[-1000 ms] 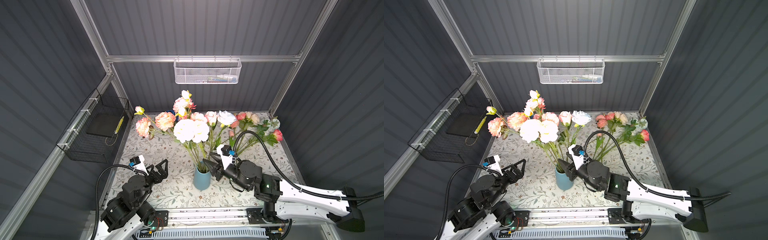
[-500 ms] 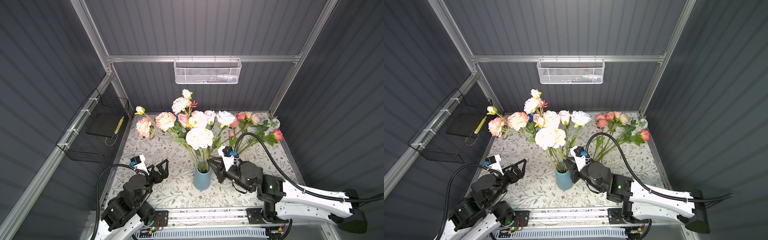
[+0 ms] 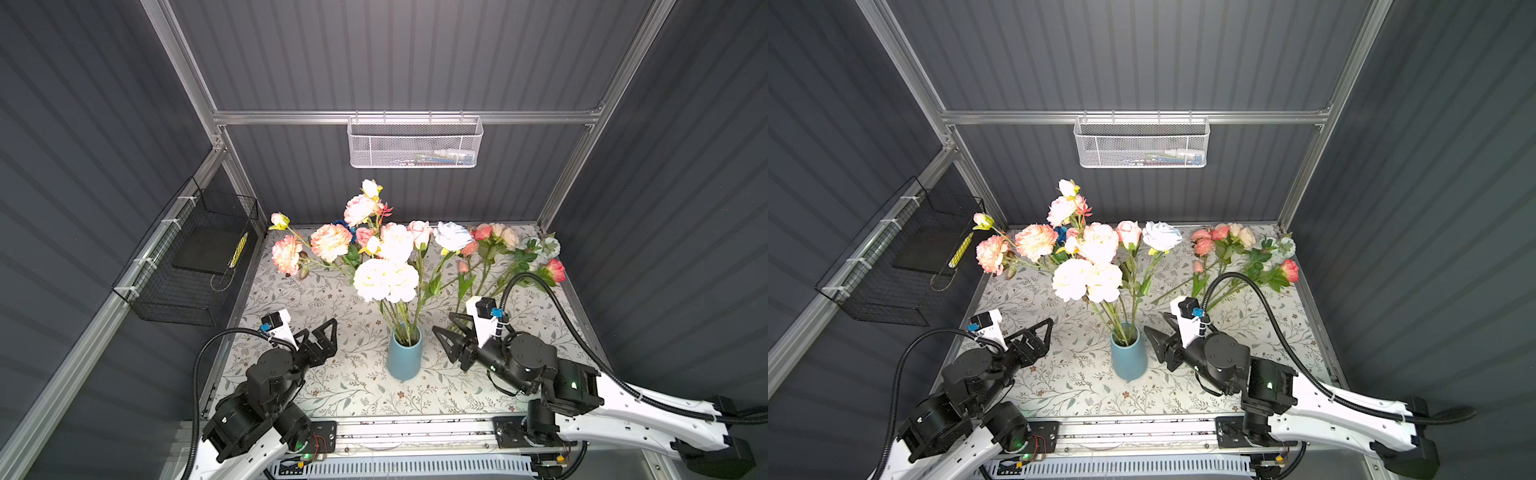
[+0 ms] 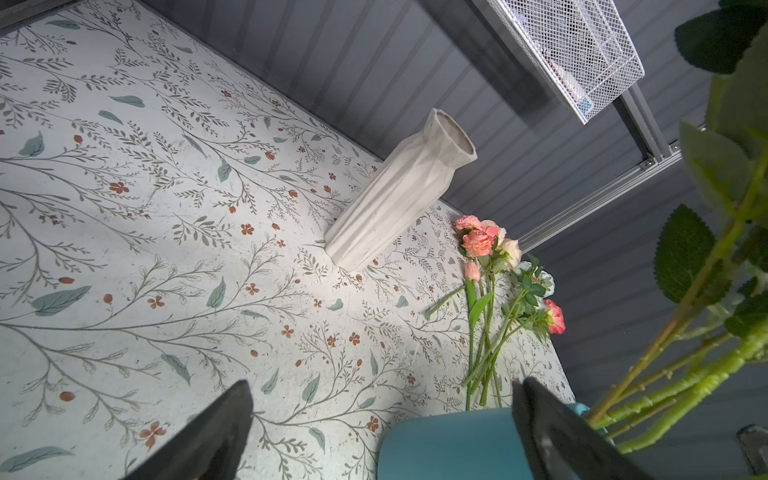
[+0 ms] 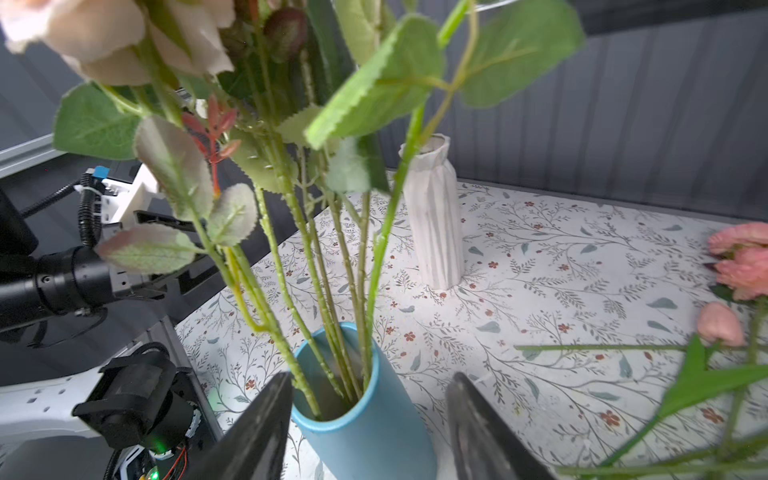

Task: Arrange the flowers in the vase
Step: 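Move the right gripper down to the loose bunch of stems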

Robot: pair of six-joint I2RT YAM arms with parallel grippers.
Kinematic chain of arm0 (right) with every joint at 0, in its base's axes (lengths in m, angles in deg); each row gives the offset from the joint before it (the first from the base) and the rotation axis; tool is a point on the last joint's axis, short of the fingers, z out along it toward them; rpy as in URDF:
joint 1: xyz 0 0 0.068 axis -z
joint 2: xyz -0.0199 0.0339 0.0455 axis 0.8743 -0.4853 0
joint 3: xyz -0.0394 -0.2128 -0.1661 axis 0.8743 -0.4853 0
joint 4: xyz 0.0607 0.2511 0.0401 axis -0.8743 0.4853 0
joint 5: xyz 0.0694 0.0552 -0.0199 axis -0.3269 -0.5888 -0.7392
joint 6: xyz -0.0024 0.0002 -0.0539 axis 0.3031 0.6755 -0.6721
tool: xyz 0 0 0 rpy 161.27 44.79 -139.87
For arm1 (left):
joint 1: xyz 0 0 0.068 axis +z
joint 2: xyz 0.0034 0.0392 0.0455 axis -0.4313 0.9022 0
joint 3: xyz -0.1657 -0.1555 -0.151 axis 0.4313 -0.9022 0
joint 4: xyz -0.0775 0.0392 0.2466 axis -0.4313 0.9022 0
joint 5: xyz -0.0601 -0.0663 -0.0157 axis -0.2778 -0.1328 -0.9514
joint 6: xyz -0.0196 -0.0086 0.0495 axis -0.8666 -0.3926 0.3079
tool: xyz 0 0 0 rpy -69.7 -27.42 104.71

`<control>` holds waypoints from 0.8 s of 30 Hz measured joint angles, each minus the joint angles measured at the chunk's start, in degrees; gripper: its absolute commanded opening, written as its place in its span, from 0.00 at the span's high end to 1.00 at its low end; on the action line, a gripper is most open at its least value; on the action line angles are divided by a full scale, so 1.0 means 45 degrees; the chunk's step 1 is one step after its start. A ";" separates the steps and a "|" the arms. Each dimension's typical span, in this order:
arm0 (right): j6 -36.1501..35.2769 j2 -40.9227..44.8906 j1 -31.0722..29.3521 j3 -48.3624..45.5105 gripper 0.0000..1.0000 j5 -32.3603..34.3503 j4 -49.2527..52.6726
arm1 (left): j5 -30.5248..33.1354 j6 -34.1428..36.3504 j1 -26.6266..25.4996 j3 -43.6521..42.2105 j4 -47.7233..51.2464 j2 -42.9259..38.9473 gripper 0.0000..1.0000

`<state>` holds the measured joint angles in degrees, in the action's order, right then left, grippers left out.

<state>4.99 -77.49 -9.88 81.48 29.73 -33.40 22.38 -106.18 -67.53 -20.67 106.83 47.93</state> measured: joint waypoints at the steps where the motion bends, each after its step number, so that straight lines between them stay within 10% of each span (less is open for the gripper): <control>1: 0.0238 0.0102 0.0063 -0.0170 0.42 0.0228 0.0141 | 0.0000 -0.0005 0.0000 0.0000 0.0000 0.0000 0.00; 12: 0.3750 -0.0865 0.7320 -0.1846 0.58 -0.2123 0.1525 | 0.0005 -0.0005 0.0000 -0.0102 0.0015 -0.0015 0.00; 24: 0.4682 -0.7902 1.3517 -0.0651 0.64 -0.6062 0.0243 | 0.0000 -0.0005 0.0000 -0.0126 0.0053 -0.0151 0.00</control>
<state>26.06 -113.05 50.94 78.55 2.45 -32.30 22.38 -106.20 -67.53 -21.24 107.07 47.25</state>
